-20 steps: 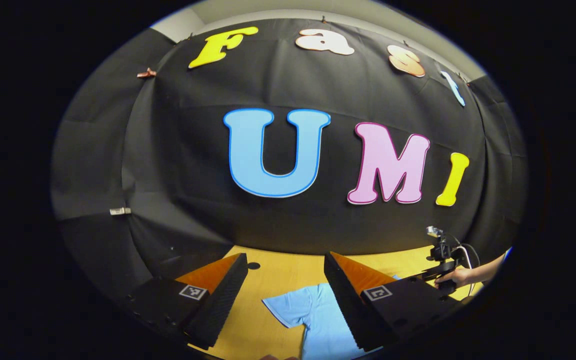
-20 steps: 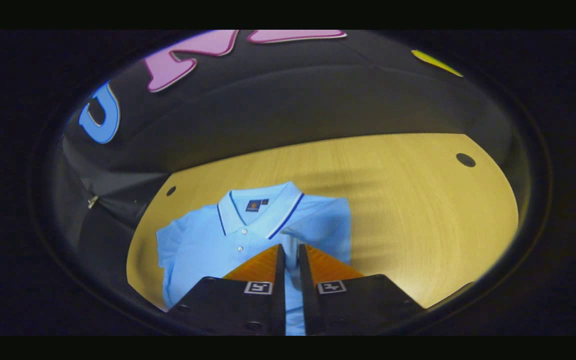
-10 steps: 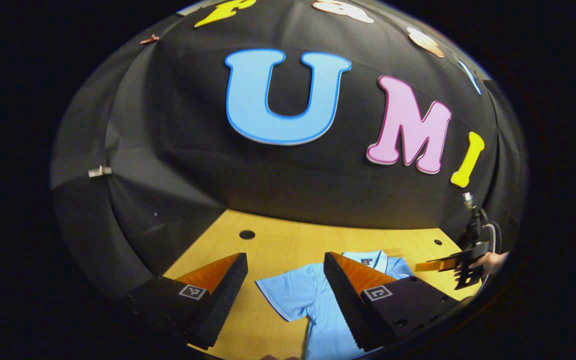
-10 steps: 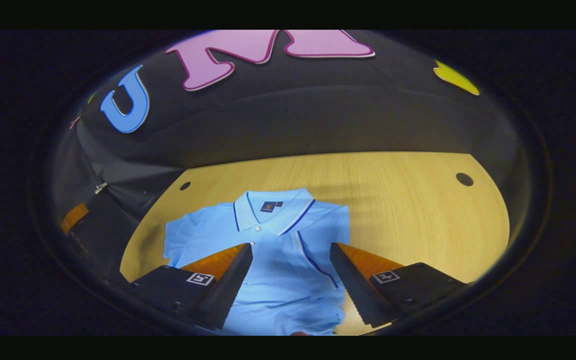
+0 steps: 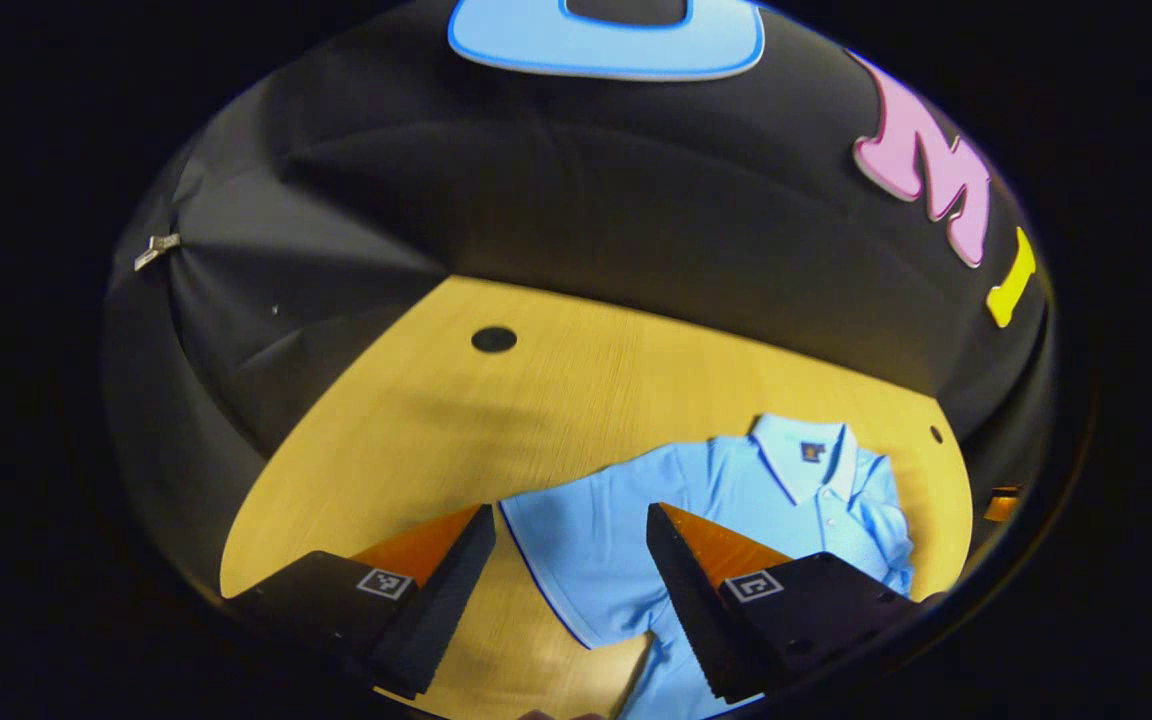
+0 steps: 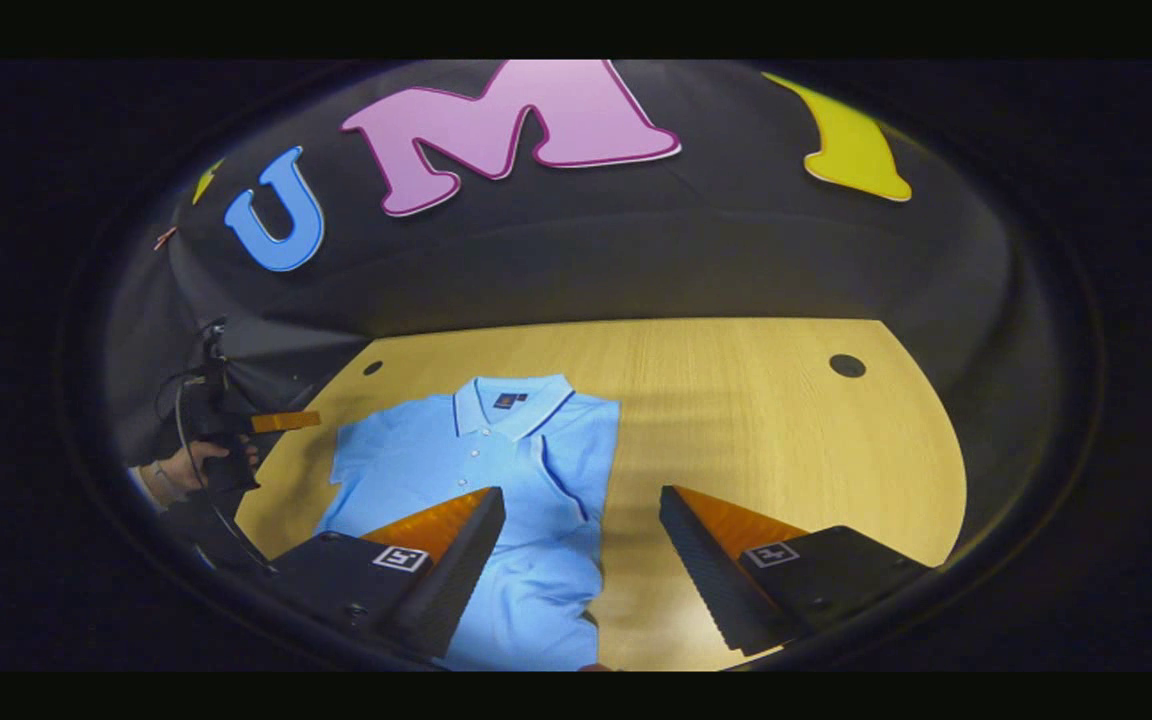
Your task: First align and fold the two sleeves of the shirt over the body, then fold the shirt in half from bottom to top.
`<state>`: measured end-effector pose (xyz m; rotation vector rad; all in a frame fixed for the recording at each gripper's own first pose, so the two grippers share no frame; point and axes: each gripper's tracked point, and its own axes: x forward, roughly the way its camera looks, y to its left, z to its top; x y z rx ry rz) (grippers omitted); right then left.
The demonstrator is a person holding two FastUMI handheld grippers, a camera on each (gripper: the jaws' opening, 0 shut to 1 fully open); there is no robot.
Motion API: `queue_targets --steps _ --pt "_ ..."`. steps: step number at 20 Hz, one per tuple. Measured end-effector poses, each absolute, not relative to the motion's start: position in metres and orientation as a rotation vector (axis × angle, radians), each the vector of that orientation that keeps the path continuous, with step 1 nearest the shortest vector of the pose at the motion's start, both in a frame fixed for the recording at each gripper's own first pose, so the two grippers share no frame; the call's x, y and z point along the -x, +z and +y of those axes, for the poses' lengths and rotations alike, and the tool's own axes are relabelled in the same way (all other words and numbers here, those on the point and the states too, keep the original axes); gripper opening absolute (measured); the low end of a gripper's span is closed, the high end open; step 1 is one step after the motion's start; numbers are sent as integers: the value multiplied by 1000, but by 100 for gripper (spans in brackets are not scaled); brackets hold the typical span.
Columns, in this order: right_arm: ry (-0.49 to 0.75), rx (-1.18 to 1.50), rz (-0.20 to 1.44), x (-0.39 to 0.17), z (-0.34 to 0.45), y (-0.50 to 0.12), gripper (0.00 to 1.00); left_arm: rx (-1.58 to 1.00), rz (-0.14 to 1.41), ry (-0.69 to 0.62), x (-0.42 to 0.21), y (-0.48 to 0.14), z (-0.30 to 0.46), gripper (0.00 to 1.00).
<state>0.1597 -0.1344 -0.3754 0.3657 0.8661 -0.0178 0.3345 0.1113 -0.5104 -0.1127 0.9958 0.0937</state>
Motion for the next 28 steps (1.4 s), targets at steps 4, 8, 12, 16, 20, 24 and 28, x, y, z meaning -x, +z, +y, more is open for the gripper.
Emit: queue_targets --steps 4,8,12,16,20,24,28 --pt "-42 -358 914 -138 -147 -391 98 113 1114 111 -328 -558 106 97" --pt "-51 -380 928 -130 -150 -395 98 15 1133 146 -328 -578 113 75" --pt "-55 -387 929 -130 -149 -397 98 1 1103 132 -335 -574 107 19" --pt "-57 -412 918 -134 -147 -395 98 135 1004 -16 -352 -530 59 6" --pt "-44 -424 913 -137 -142 -395 98 143 967 -219 -346 -491 -8 6" --pt "-29 -426 919 -134 -135 -397 98 110 1026 -358 -324 -497 -65 6" --pt "-21 -455 935 -123 -126 -406 98 126 1128 -396 -293 -531 -96 53"
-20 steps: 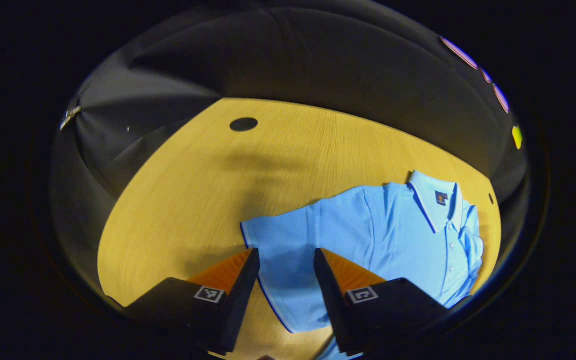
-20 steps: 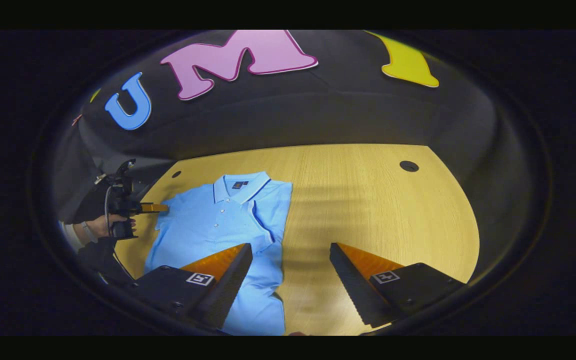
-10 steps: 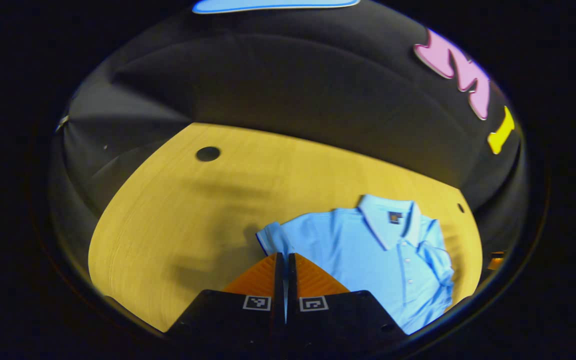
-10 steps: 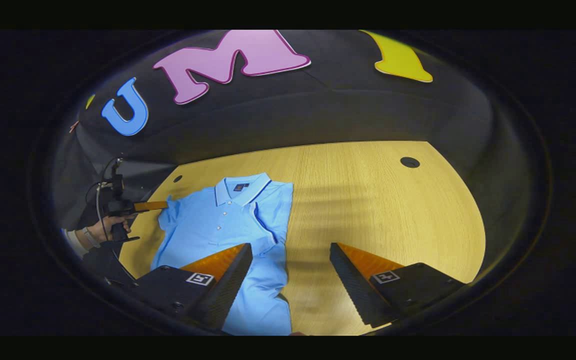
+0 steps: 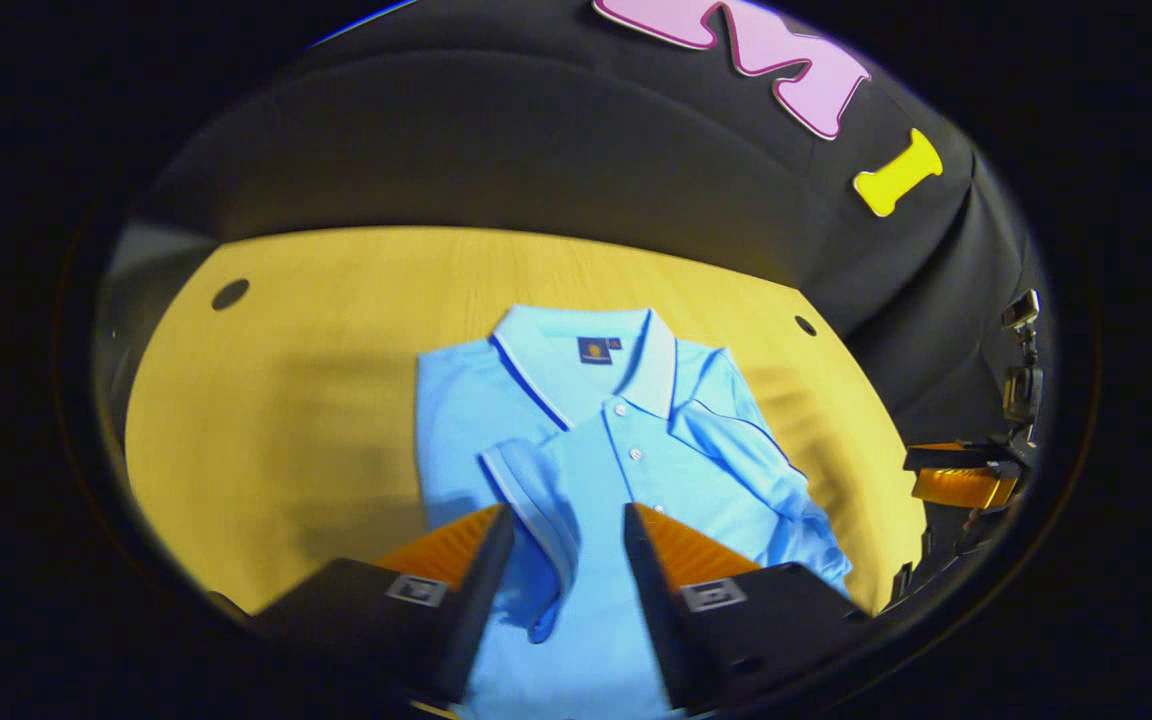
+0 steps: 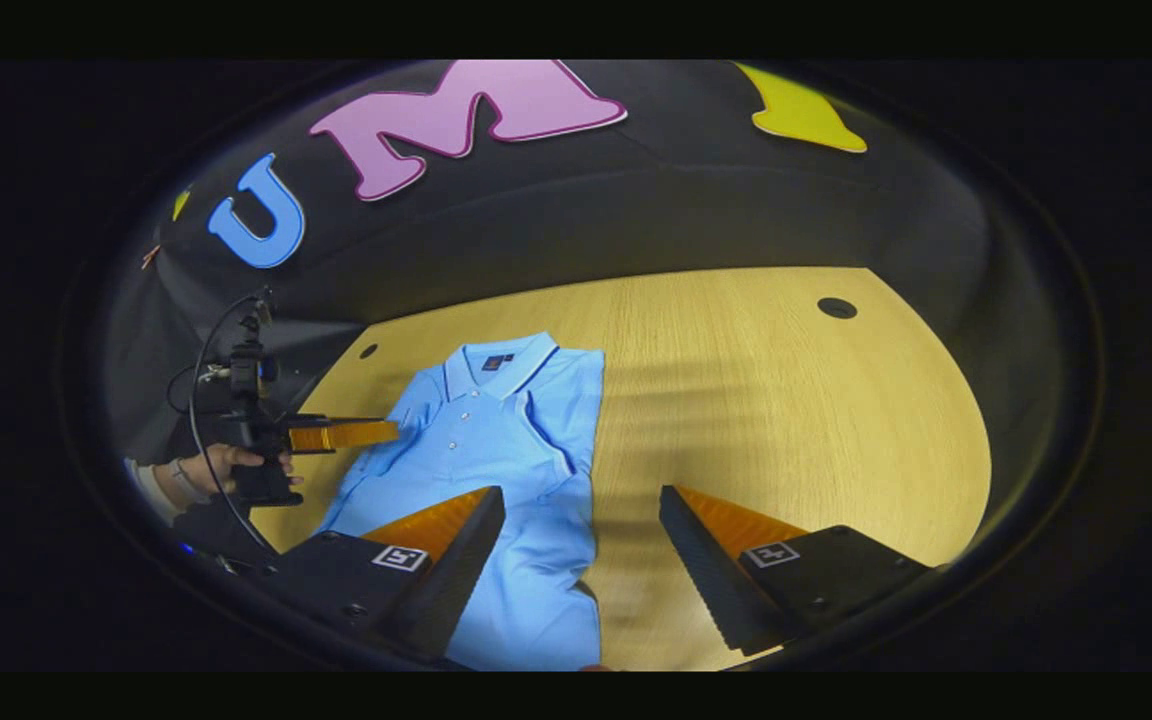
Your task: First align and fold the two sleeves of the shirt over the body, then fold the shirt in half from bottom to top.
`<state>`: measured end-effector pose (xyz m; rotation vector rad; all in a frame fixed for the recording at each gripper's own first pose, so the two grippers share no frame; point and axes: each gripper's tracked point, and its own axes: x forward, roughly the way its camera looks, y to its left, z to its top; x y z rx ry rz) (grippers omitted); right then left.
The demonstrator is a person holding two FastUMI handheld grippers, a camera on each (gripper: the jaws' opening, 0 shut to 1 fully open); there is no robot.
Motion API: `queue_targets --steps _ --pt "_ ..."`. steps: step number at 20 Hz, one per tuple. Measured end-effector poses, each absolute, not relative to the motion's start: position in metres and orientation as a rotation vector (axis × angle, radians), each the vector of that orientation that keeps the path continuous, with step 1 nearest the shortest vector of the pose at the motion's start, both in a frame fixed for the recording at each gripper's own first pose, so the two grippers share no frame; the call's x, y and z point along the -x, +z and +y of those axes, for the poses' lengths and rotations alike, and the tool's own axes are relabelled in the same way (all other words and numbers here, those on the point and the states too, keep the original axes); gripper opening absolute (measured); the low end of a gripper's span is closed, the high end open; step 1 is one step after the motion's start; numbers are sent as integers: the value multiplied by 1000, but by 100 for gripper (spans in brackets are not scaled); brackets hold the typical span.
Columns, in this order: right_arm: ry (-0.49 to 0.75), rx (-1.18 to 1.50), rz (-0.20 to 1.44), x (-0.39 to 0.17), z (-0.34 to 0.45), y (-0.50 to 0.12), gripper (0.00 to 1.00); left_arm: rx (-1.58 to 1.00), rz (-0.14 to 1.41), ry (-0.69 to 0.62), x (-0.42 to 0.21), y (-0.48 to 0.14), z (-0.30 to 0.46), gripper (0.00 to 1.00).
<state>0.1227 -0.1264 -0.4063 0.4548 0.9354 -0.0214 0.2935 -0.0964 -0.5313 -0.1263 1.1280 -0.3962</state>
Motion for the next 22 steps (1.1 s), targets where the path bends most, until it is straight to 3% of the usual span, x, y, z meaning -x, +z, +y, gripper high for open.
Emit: queue_targets --steps 2,6,10,14,20,21,22 --pt "-15 -469 945 -112 -125 -410 98 126 1111 -377 -289 -521 -92 92" --pt "-28 -500 959 -87 -131 -414 98 151 1113 -362 -250 -484 -64 94" --pt "-71 -518 997 -30 -118 -412 98 189 1173 -370 -159 -455 -18 94" --pt "-94 -589 1029 23 -86 -409 98 148 1266 -374 -76 -463 12 95" --pt "-147 -662 1113 99 -55 -427 98 228 1343 -372 -7 -471 20 94" --pt "-154 -670 1132 108 -51 -432 91 227 1350 -373 -2 -474 21 94" --pt "-157 -676 1149 119 -47 -435 98 224 1361 -374 1 -477 21 94"
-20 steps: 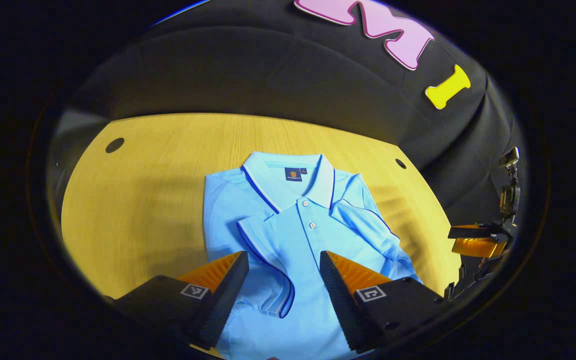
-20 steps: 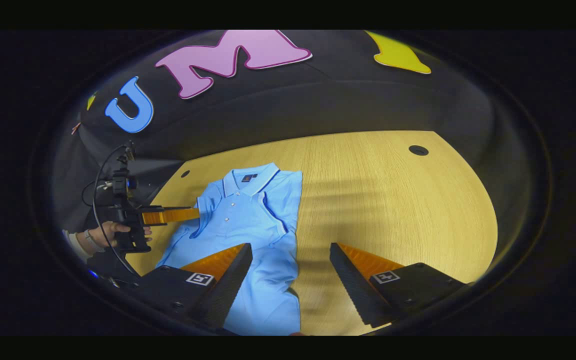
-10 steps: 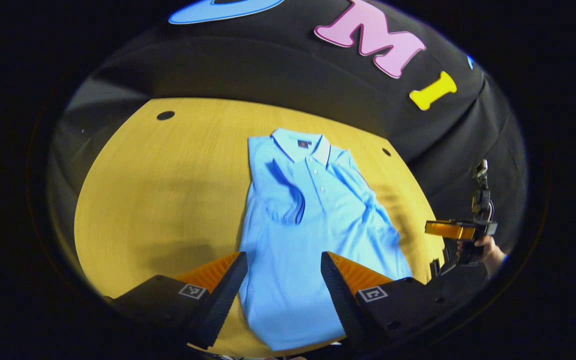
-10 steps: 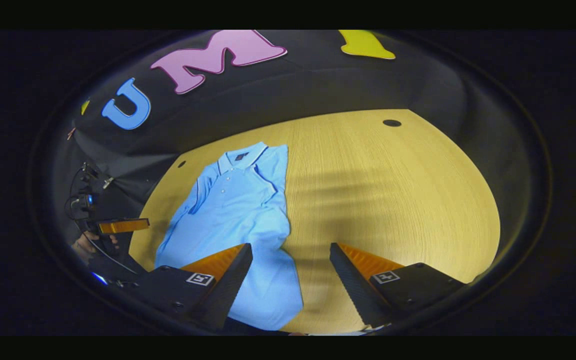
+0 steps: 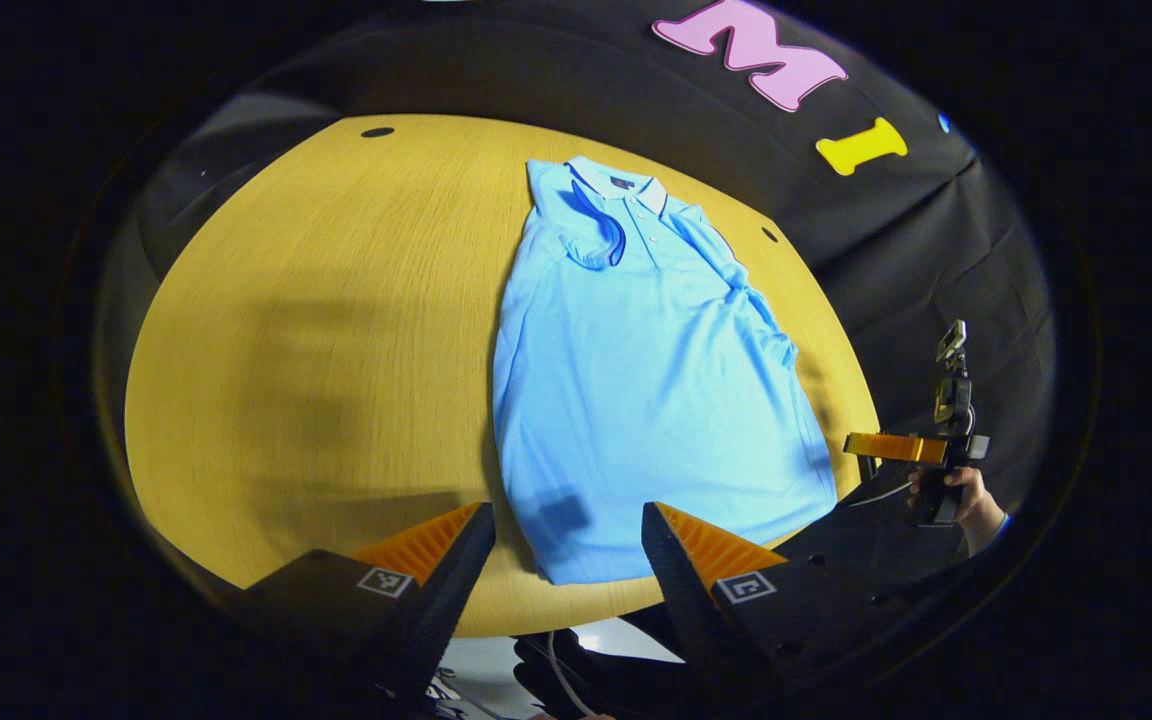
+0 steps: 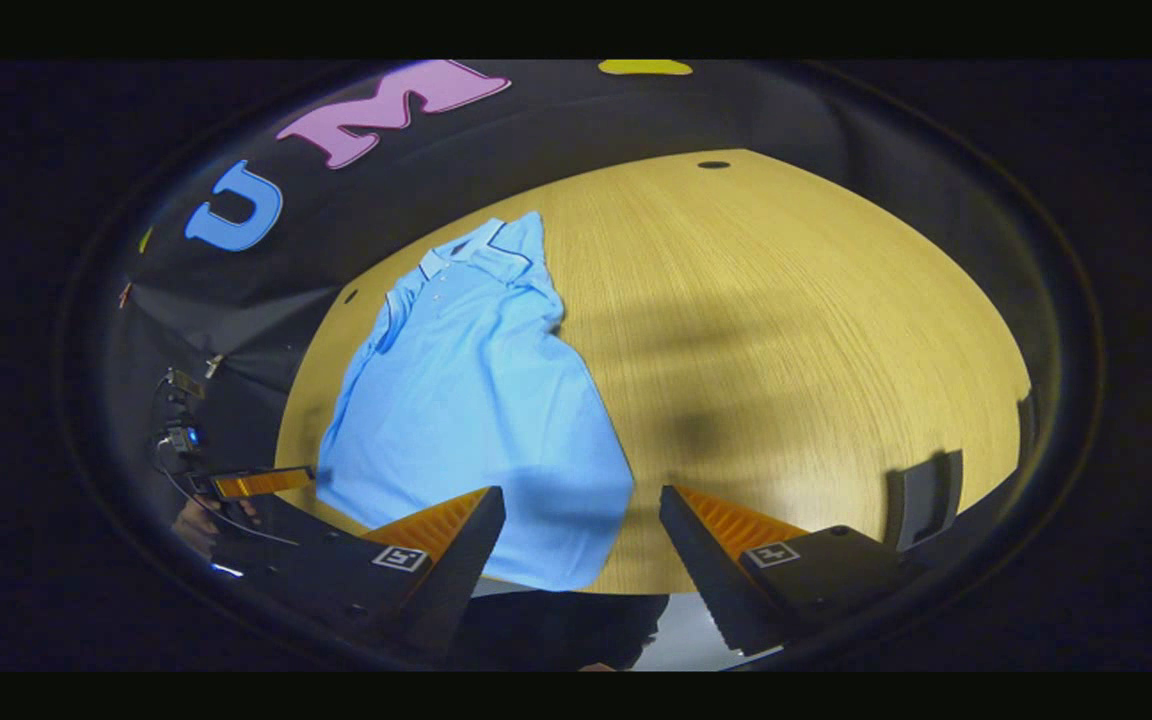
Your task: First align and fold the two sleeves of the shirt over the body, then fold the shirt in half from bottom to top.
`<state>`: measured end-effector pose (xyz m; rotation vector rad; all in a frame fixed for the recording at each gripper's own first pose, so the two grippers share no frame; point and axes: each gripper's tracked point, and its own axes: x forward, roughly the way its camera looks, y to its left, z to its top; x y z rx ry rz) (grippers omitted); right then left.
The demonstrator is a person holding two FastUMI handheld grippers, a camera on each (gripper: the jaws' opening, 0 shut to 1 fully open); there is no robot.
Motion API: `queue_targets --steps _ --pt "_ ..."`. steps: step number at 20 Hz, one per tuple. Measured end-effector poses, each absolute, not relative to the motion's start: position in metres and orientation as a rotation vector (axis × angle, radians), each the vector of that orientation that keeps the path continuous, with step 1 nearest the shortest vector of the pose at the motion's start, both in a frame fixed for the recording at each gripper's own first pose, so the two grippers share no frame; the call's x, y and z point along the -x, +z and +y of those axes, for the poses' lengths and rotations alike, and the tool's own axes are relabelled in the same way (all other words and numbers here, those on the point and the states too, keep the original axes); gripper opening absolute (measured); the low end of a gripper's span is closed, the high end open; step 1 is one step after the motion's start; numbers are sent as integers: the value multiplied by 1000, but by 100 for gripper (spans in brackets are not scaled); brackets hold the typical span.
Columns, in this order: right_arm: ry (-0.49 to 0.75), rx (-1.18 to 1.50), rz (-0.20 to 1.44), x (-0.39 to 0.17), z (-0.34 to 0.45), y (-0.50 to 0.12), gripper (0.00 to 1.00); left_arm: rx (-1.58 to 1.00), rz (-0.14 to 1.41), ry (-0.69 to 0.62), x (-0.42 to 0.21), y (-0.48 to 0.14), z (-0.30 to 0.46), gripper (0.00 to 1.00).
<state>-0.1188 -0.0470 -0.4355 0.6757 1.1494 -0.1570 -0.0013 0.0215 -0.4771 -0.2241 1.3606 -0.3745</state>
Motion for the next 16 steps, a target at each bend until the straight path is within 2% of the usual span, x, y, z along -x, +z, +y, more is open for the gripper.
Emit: queue_targets --steps 3,5,6,8,9,11,13,14,15,16 --pt "-157 -743 1189 137 -30 -445 98 237 1390 -383 10 -484 19 94" --pt "-167 -798 1190 132 -25 -445 95 233 1418 -388 16 -492 17 94" --pt "-159 -815 1203 131 -21 -445 89 227 1423 -395 16 -493 16 95" --pt "-134 -849 1234 127 -12 -445 94 223 1428 -410 15 -493 12 93" --pt "-123 -850 1256 125 -8 -449 90 221 1434 -414 15 -495 10 93" --pt "-104 -875 1277 119 0 -451 79 205 1438 -409 12 -499 9 96" --pt "-96 -855 1315 119 7 -461 66 189 1422 -411 10 -503 6 88" --pt "-86 -860 1324 117 11 -463 39 165 1427 -417 10 -505 7 82" --pt "-79 -871 1331 117 13 -464 28 138 1432 -412 12 -510 10 74" --pt "-78 -904 1337 115 19 -467 9 123 1435 -408 12 -512 12 49"
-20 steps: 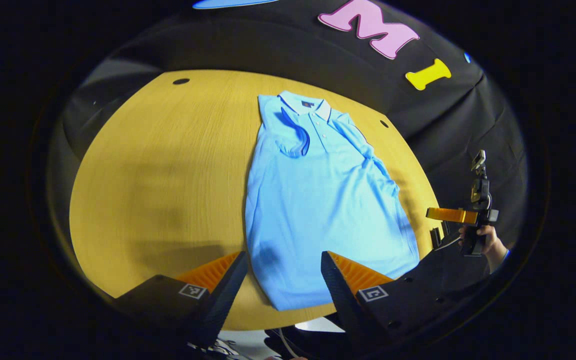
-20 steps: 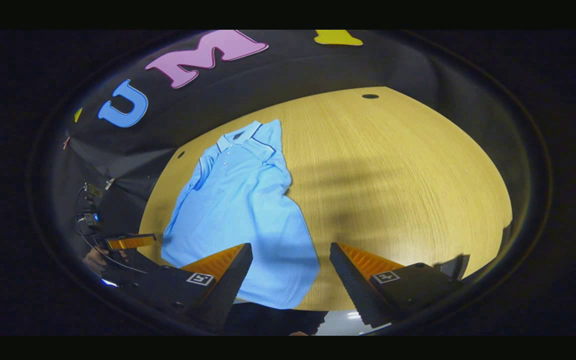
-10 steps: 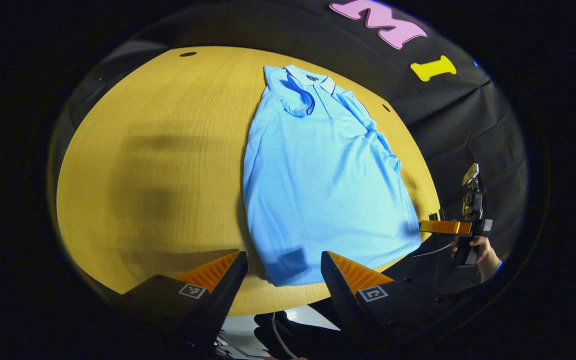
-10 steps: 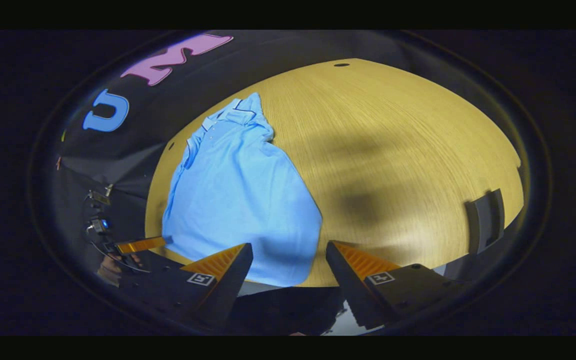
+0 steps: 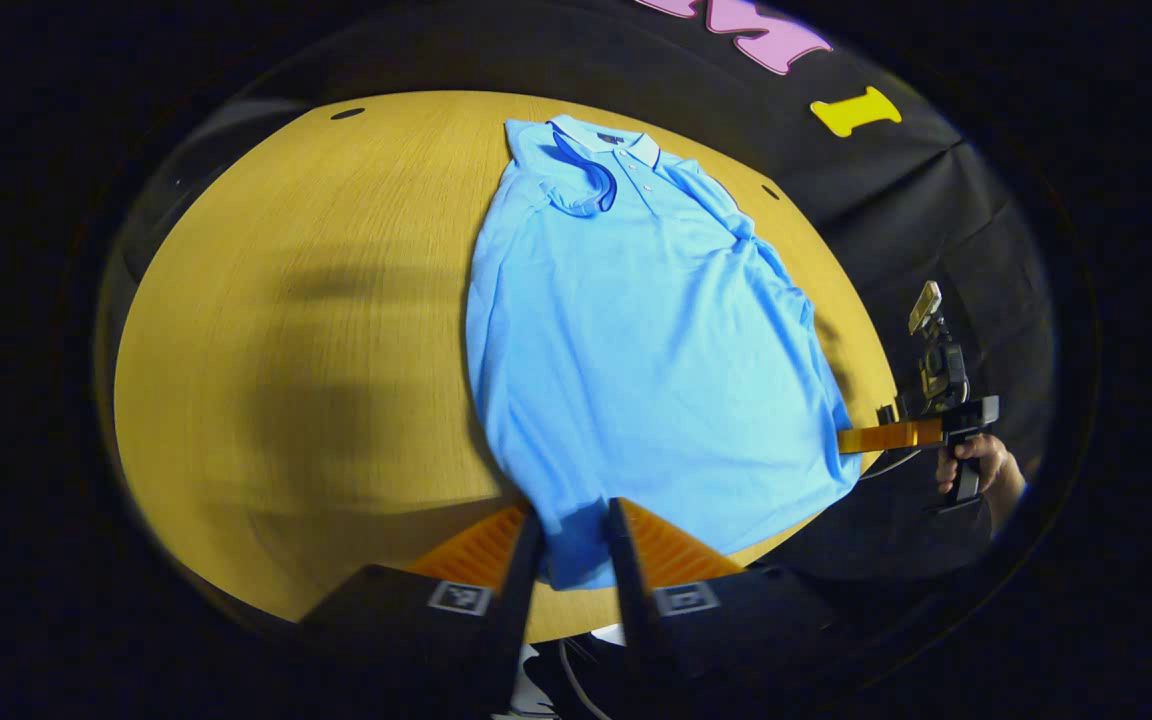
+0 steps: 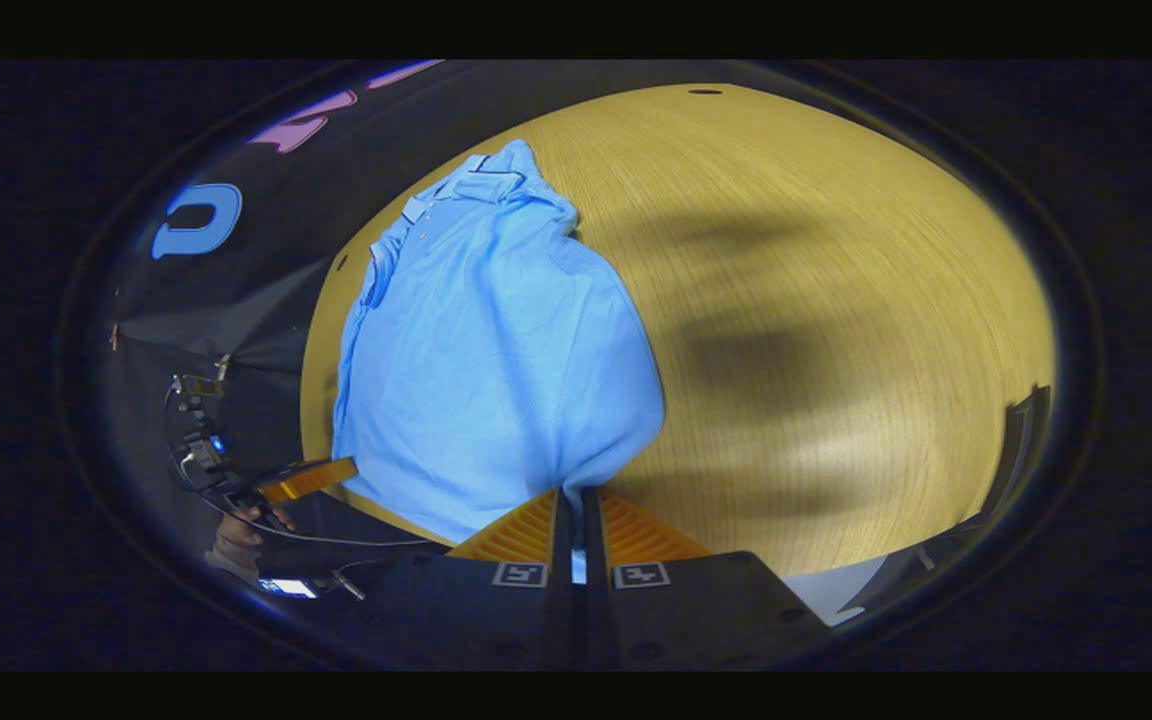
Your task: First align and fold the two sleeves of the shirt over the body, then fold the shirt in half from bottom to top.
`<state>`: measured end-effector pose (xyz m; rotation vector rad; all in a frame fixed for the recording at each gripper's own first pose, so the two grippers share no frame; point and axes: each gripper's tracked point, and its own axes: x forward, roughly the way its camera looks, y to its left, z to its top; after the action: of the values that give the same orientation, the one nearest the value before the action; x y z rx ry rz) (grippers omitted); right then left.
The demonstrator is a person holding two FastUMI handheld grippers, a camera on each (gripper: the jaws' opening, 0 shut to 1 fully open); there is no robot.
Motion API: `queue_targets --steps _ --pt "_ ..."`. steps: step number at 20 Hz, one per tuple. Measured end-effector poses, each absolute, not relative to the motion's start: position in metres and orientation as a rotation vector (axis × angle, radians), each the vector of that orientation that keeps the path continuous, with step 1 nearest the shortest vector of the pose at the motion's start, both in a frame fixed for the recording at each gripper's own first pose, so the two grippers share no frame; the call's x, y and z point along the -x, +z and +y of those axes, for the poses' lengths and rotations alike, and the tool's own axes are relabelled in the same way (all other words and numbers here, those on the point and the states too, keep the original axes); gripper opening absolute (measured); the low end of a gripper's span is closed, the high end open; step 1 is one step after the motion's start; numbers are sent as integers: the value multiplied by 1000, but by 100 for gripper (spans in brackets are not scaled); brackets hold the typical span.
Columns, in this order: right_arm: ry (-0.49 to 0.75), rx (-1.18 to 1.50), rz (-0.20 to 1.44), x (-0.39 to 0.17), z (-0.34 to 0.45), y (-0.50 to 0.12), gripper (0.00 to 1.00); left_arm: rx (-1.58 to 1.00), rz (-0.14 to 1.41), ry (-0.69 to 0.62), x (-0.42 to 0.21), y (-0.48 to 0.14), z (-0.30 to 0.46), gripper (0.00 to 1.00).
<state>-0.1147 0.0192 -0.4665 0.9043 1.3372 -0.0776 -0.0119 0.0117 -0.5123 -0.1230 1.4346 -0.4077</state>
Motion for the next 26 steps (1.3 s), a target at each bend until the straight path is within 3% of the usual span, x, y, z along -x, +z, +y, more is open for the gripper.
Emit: queue_targets --steps 1,2,4,6,7,9,10,12,13,15,18,26 --pt "-71 -928 1334 112 20 -466 9 132 1430 -408 10 -512 10 25" --pt "-81 -960 1323 111 20 -465 7 148 1428 -407 9 -512 7 15" --pt "-76 -995 1304 110 23 -466 5 158 1437 -409 10 -508 9 6" --pt "-69 -1012 1287 110 22 -463 0 145 1445 -422 11 -507 9 6" --pt "-49 -1030 1270 108 24 -458 10 141 1434 -437 10 -504 8 6" --pt "-3 -1077 1206 95 26 -440 5 147 1393 -461 1 -493 6 6" --pt "13 -1090 1167 85 25 -431 10 155 1374 -467 -5 -486 5 6" --pt "31 -1099 1095 65 18 -414 10 173 1328 -484 -20 -470 2 6" --pt "32 -1104 1062 54 14 -406 0 171 1304 -483 -29 -464 4 6" --pt "45 -1113 983 26 4 -386 0 170 1255 -473 -53 -449 4 6" --pt "72 -1099 880 -18 -13 -357 7 209 1172 -453 -98 -422 0 6" --pt "48 -945 680 -173 -79 -320 5 261 954 -309 -259 -378 -8 6"
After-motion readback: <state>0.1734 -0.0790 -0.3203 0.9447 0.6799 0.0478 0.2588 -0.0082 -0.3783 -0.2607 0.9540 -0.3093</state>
